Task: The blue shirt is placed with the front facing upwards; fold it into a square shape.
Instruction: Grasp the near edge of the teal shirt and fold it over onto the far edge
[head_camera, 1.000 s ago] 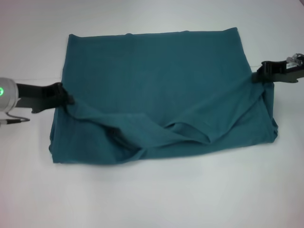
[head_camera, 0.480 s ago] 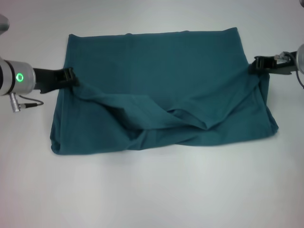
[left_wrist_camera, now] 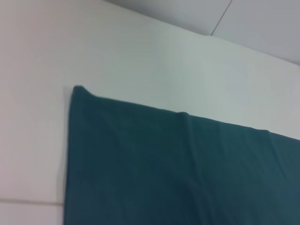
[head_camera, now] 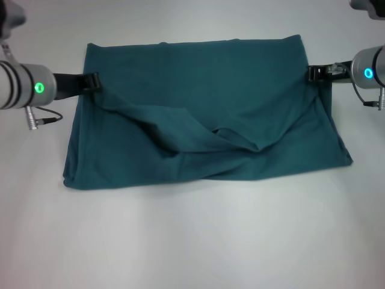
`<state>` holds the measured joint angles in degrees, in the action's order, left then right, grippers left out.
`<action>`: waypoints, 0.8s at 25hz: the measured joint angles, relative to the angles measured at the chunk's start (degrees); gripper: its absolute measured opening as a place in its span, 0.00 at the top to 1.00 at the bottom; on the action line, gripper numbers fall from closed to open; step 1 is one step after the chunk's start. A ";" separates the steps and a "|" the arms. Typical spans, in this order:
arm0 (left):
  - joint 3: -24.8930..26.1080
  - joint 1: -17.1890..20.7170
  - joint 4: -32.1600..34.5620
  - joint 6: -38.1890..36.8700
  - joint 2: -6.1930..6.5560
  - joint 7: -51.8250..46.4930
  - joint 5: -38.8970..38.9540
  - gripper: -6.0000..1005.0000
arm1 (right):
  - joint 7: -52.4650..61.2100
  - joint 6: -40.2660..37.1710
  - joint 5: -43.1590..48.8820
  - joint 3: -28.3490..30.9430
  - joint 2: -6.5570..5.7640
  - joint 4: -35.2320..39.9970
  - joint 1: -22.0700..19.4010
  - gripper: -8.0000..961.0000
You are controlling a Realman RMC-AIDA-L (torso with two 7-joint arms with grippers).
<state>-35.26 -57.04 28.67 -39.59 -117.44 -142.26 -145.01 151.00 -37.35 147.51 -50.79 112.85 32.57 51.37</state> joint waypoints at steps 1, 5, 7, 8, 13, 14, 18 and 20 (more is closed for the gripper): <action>-1.01 -0.04 -0.01 1.30 -0.31 0.41 0.00 0.93 | 0.02 0.83 0.53 -0.12 -0.01 -0.49 0.29 0.95; -2.66 -0.06 -0.08 3.54 -0.68 0.55 0.01 0.93 | 0.44 2.88 2.26 -0.14 0.07 -0.88 0.99 0.95; -3.03 -0.07 -0.07 5.07 -0.76 0.56 0.01 0.93 | 0.70 3.82 2.78 -0.09 0.12 -0.94 1.16 0.95; -3.03 -0.07 0.08 5.76 -0.78 0.56 0.01 0.93 | 0.75 4.18 2.83 -0.01 0.12 -0.96 1.18 0.95; -3.10 -0.13 0.29 8.76 -0.94 0.47 -0.01 0.92 | 0.72 5.15 2.89 -0.14 -0.09 -1.27 1.27 0.95; -3.34 -0.28 0.16 9.12 -0.94 0.51 -0.06 0.92 | 0.60 5.38 2.90 -0.19 -0.07 -1.33 1.33 0.95; -5.21 -0.58 -0.08 9.72 -1.08 0.58 -0.09 0.92 | 0.20 6.51 3.00 -0.24 0.11 -2.26 1.76 0.95; -5.41 -0.63 -0.09 10.00 -1.20 0.86 -0.14 0.92 | 0.14 7.16 3.35 -0.32 0.12 -2.92 2.00 0.95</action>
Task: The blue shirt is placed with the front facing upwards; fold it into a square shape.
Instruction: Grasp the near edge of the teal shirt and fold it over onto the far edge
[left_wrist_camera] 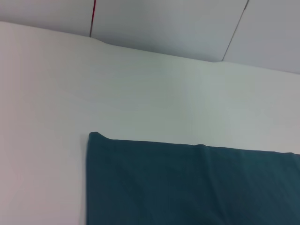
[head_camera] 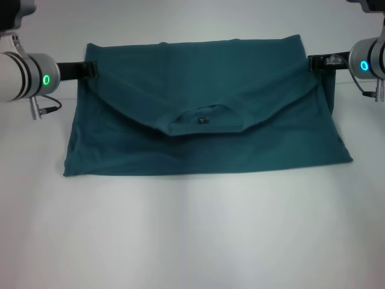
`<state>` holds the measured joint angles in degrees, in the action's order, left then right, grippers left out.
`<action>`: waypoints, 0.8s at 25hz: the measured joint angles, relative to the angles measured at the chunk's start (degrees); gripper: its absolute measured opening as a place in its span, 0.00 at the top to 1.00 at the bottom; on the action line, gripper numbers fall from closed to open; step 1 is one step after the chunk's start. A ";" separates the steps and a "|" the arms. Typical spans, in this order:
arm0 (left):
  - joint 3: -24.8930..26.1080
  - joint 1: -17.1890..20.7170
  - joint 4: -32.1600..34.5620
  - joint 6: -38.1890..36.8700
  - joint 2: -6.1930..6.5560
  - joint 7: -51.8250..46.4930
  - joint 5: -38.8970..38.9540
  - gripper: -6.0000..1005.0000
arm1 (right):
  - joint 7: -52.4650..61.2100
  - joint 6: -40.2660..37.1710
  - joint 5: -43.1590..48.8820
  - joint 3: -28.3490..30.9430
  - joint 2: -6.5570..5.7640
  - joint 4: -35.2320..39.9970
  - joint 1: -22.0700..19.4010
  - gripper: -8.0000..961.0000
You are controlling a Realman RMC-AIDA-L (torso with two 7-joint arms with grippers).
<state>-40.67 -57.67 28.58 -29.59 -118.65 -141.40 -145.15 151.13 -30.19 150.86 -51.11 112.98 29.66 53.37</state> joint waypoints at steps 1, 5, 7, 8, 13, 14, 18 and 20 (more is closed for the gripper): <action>0.00 -0.01 -0.01 0.08 -0.09 0.19 0.00 0.92 | -0.01 0.27 0.21 -0.06 0.02 -0.19 0.07 0.95; -0.03 0.18 -0.09 0.93 -0.91 2.00 0.02 0.92 | -0.03 1.83 0.93 -0.87 0.19 -1.32 0.24 0.95; -0.03 0.28 -0.28 1.46 -1.27 2.82 -0.12 0.92 | -0.04 2.63 1.34 -1.52 0.38 -1.72 0.28 0.95; -0.03 0.29 -0.41 1.73 -1.39 3.18 -0.16 0.92 | -0.04 3.01 1.56 -1.90 0.50 -1.96 0.28 0.95; -0.03 0.35 -0.77 2.48 -2.16 5.05 -0.21 0.92 | -0.05 4.08 3.10 -3.43 0.89 -2.98 0.39 0.95; -0.03 0.37 -0.78 2.50 -2.23 5.38 -0.21 0.92 | -0.05 4.13 3.42 -3.49 0.91 -3.11 0.45 0.95; -0.34 0.49 -0.81 2.52 -2.34 7.10 -0.14 0.92 | 0.20 3.55 5.61 -3.57 1.01 -3.16 0.89 0.93; -0.61 0.53 -0.81 2.56 -2.37 7.53 -0.05 0.92 | 0.52 3.20 6.87 -3.45 1.02 -3.18 1.14 0.92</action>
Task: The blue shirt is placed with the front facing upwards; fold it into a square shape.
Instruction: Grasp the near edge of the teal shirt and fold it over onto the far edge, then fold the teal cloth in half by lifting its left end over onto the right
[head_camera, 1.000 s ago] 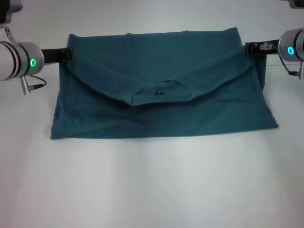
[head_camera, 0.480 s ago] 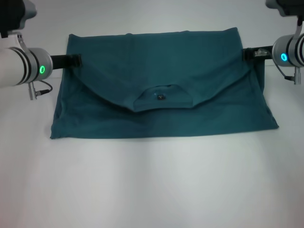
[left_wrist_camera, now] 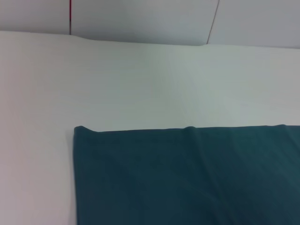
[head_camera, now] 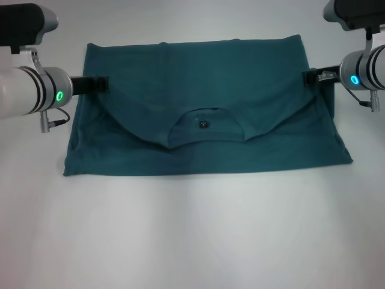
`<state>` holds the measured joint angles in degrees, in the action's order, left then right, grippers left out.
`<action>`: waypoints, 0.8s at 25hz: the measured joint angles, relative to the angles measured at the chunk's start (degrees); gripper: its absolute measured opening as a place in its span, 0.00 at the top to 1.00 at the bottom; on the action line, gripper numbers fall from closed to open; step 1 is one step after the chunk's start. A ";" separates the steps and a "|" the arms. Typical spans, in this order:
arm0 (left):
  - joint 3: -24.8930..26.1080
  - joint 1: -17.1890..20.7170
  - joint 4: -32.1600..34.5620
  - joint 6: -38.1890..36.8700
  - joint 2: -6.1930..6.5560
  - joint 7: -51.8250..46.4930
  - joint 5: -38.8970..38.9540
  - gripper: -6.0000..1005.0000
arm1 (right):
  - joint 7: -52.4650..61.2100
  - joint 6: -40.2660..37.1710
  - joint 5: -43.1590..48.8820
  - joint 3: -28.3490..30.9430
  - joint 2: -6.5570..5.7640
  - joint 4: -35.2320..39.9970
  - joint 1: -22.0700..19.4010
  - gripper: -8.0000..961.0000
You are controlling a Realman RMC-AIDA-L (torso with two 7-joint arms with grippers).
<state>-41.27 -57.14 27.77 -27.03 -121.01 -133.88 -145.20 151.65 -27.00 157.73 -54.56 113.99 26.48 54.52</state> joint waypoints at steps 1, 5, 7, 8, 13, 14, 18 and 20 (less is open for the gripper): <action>0.00 0.01 0.00 0.19 -0.01 -0.04 0.01 0.92 | 0.18 -0.06 0.32 0.09 0.00 0.00 0.09 0.92; 0.45 0.30 0.00 0.63 0.01 -0.50 0.08 0.92 | 0.78 -0.13 0.56 0.26 -0.28 -0.02 0.00 0.89; 0.50 0.46 0.01 0.65 0.10 -0.79 0.09 0.84 | 0.82 -0.25 0.57 0.35 -0.41 -0.02 -0.14 0.85; 0.50 0.53 0.02 0.65 0.11 -0.86 0.10 0.77 | 0.83 -0.32 0.57 0.37 -0.45 -0.03 -0.17 0.81; 0.51 0.69 0.03 0.65 0.14 -1.27 0.16 0.53 | 0.84 -0.81 0.36 0.42 -0.57 -0.03 -0.33 0.60; 0.54 0.75 0.12 0.62 0.21 -2.23 0.12 0.48 | 0.84 -1.05 0.30 0.45 -0.60 0.03 -0.34 0.55; 0.59 1.41 0.34 -0.09 0.85 -5.30 -0.17 0.35 | 0.84 -3.05 0.05 1.45 -0.92 0.73 -0.38 0.40; 0.53 2.02 0.43 -1.36 1.62 -7.53 -0.12 0.28 | 0.84 -3.84 -0.04 2.14 -1.07 1.16 -0.47 0.39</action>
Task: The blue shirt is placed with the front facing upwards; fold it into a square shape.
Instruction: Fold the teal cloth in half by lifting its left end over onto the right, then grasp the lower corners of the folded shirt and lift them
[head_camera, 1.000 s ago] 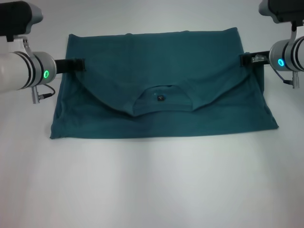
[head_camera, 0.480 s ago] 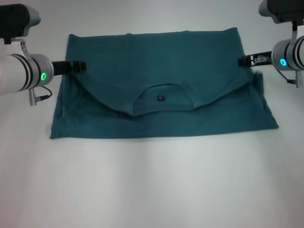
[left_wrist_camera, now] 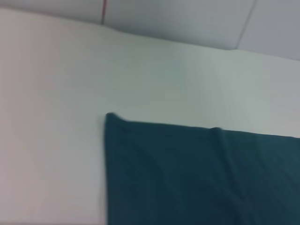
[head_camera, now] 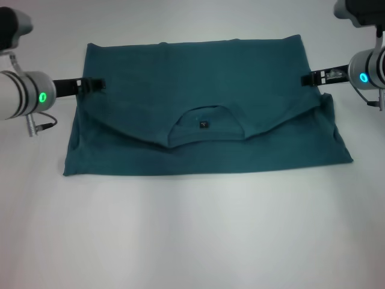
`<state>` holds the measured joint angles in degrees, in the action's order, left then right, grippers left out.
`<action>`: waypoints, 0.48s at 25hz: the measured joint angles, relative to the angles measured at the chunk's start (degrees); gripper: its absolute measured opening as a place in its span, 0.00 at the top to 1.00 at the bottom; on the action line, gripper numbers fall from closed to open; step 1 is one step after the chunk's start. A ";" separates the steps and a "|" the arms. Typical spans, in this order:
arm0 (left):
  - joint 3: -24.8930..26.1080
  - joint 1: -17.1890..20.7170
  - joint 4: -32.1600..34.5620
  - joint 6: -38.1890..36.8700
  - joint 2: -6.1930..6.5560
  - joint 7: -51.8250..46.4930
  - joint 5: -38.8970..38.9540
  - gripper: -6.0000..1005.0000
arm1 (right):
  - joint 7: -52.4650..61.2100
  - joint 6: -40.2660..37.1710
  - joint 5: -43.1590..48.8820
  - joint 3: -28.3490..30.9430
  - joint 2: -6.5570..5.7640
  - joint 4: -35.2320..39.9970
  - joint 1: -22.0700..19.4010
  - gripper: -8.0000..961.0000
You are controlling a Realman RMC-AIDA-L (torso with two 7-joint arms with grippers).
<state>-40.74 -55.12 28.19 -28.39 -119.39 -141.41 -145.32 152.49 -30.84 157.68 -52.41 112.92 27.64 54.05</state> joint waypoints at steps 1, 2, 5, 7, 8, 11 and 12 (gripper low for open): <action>0.00 0.31 0.10 -0.69 0.45 -1.11 0.07 0.28 | 0.00 -0.33 -0.01 0.29 -0.03 0.29 -0.15 0.39; -0.01 0.71 0.33 -1.48 0.83 -2.10 0.16 0.27 | 0.00 -0.61 -0.02 0.52 -0.04 0.61 -0.30 0.39; 0.06 2.61 2.62 -3.95 1.26 -4.34 0.41 0.27 | 0.00 -1.36 -0.11 1.30 0.14 2.08 -1.08 0.39; 0.09 4.23 5.35 -5.08 0.71 -5.01 0.49 0.26 | 0.00 -1.74 -0.23 1.80 0.38 3.15 -1.58 0.40; 0.08 4.97 6.76 -5.65 0.34 -5.22 0.53 0.26 | 0.00 -1.99 -0.38 2.01 0.48 3.65 -1.85 0.40; 0.01 6.68 9.43 -7.80 -0.24 -5.53 1.69 0.26 | -0.25 -3.15 -2.06 2.17 0.55 4.76 -2.55 0.40; 0.00 7.32 10.32 -8.77 -0.33 -5.54 2.73 0.26 | -0.74 -3.99 -3.33 2.18 0.53 5.47 -3.08 0.40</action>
<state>-40.74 -47.80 38.52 -37.16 -119.73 -146.95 -142.59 151.76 -34.83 154.35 -50.24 113.45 33.11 50.97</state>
